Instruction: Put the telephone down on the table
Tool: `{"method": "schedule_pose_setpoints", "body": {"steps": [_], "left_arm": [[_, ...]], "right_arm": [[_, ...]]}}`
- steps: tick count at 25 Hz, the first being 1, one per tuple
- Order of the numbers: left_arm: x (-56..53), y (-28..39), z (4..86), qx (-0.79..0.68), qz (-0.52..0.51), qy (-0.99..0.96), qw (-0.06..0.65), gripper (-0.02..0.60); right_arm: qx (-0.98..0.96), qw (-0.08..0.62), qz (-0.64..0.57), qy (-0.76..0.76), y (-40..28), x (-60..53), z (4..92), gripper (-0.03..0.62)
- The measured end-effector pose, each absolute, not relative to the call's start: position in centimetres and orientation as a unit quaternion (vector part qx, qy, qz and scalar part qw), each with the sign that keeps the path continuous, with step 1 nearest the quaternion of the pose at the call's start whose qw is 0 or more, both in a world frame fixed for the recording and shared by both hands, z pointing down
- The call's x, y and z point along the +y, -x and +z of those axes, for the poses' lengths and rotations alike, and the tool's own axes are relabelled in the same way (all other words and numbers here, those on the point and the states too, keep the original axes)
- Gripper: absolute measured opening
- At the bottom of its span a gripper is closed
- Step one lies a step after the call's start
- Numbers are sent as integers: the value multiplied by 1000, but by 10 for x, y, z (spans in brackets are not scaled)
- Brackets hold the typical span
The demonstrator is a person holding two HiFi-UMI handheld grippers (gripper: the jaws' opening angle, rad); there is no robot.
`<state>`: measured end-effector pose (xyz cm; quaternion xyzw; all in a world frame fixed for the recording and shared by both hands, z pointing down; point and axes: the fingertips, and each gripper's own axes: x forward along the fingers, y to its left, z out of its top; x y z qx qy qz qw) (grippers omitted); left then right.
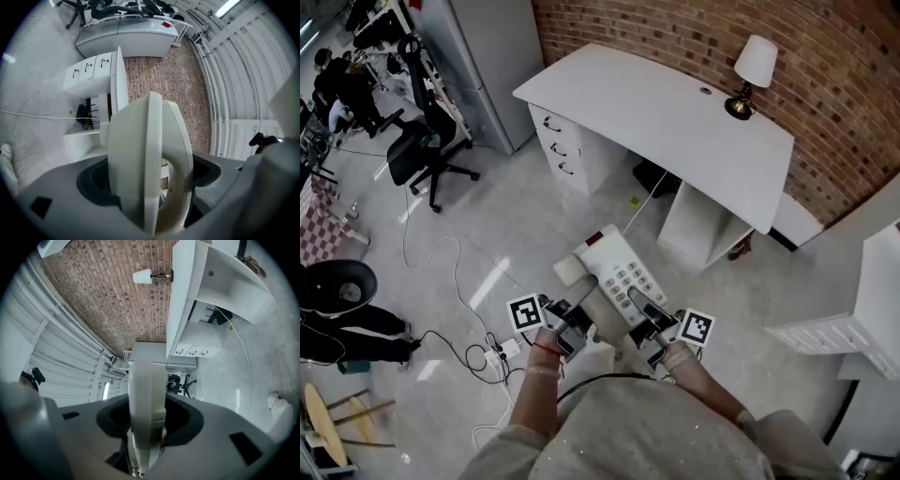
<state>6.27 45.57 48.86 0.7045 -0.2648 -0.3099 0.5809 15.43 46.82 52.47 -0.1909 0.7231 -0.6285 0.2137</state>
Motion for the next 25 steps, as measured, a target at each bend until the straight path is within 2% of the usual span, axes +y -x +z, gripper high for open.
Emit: {"method": "schedule_pose_setpoints", "body": {"steps": [25], "left_arm": [[317,33,498,-226,-291,-707,604,430]], "right_arm": [[712,215,-631,224,-55,338,534,166]]}}
